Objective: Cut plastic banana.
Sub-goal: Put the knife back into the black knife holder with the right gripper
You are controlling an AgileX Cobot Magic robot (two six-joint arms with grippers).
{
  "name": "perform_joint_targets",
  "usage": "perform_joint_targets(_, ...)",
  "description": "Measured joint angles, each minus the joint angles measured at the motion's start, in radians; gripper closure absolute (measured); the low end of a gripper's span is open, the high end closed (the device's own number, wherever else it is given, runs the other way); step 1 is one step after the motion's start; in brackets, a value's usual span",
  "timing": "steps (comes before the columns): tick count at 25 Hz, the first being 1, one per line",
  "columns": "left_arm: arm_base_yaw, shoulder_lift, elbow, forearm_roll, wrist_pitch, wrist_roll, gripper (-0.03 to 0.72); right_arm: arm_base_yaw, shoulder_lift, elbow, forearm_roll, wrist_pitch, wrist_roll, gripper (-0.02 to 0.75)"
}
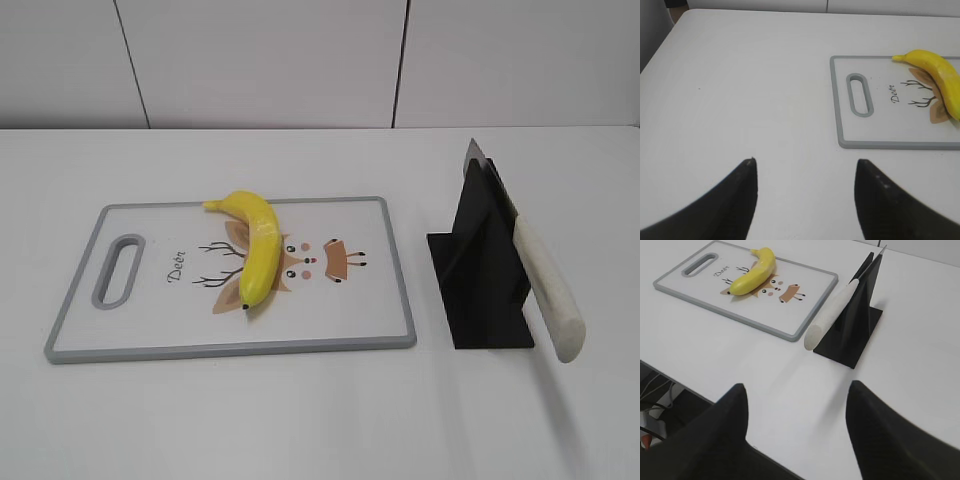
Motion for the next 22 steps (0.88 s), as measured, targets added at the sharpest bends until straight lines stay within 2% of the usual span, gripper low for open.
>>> perform_joint_targets(3, 0.000, 0.000, 0.000, -0.001, 0.000, 0.000, 0.108, -0.038, 0.000, 0.000, 0.000, 0.000, 0.000, 0.262)
perform_joint_targets(9, 0.000, 0.000, 0.000, -0.001, 0.000, 0.000, 0.108, -0.197, 0.000, 0.000, 0.000, 0.000, 0.000, 0.263)
perform_joint_targets(12, 0.000, 0.000, 0.000, -0.001, -0.001, 0.000, 0.108, -0.251, 0.000, 0.000, 0.000, 0.000, 0.000, 0.263)
perform_joint_targets(22, 0.000, 0.000, 0.000, -0.001, 0.000, 0.000, 0.108, -0.279, 0.000, 0.000, 0.000, 0.000, 0.000, 0.263)
